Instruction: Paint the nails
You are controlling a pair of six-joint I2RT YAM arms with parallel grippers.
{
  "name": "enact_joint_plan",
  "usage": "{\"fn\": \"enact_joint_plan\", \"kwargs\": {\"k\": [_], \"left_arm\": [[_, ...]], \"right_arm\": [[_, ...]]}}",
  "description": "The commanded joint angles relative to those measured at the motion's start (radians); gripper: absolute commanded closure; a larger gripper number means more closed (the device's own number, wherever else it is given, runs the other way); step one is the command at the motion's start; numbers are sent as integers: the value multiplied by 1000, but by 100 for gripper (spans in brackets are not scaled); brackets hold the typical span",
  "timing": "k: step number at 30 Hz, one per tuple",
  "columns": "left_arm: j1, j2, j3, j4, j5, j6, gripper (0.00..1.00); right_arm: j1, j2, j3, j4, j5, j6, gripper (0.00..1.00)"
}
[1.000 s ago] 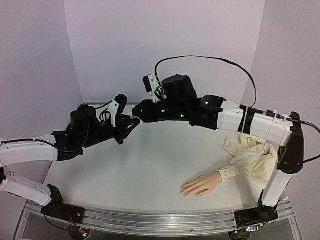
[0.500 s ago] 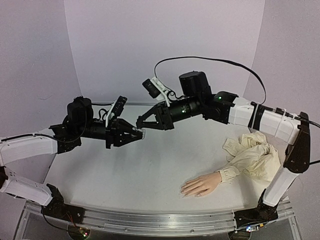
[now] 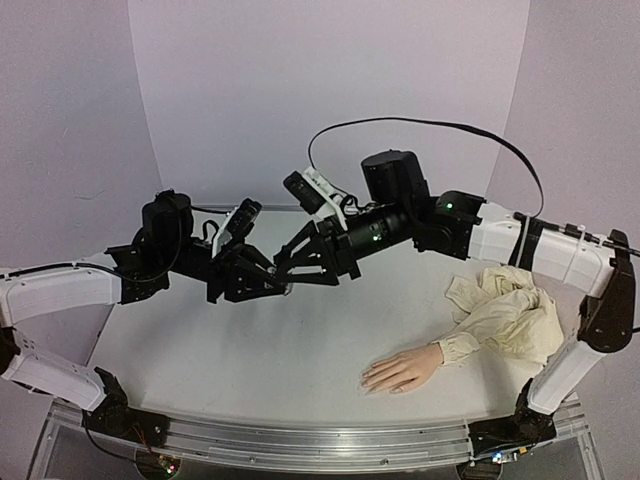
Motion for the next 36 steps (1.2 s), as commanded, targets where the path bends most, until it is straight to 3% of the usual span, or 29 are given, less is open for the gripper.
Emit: {"fn": "enact_joint_plan", "kwargs": {"k": [1, 5, 12, 16, 19, 30, 36], "left_arm": [[4, -73, -10, 43, -380, 100, 100], [-25, -137, -69, 34, -748, 170, 100], [-103, -154, -81, 35, -1060, 244, 100], [-116, -140, -73, 37, -1137, 262, 100], [-121, -133, -71, 37, -1176, 269, 100], [-128, -107, -64, 36, -1195, 259, 100], [-130, -102, -63, 35, -1186, 254, 100]], "right_arm": [[32, -124, -60, -5, 211, -1, 33], [31, -171, -101, -3, 360, 50, 17], [39, -114, -33, 14, 588, 251, 18], [71, -51, 42, 29, 705, 324, 23], [76, -25, 68, 31, 827, 408, 34], [84, 126, 238, -17, 927, 438, 48], [85, 174, 293, -37, 933, 435, 63]]}}
